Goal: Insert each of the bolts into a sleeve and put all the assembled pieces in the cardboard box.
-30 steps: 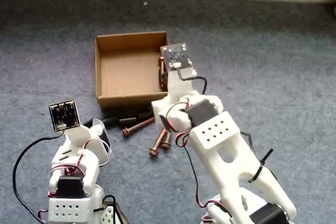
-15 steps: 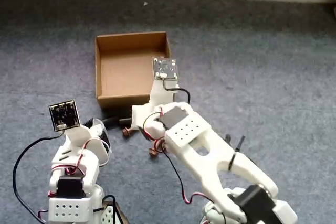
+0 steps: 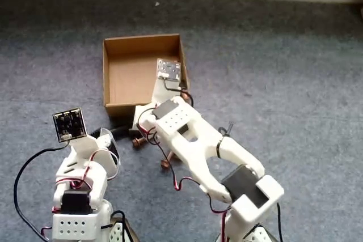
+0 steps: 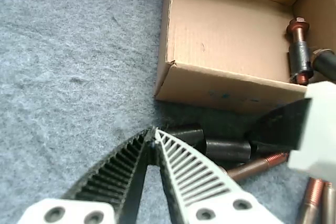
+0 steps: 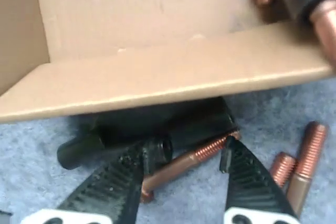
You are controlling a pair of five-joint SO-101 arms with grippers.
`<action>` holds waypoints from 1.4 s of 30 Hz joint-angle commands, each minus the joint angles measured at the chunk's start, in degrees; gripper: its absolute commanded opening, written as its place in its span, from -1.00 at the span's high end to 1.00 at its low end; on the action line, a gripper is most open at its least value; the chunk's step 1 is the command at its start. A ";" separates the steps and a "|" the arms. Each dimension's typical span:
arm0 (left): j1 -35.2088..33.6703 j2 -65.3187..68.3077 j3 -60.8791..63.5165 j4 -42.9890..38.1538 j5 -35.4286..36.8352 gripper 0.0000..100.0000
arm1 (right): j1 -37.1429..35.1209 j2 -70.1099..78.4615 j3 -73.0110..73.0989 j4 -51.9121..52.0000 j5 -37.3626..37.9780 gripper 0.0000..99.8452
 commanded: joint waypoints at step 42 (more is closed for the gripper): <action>-0.66 -0.22 1.01 -0.97 -0.53 0.99 | 7.78 2.33 -16.04 13.58 4.22 0.61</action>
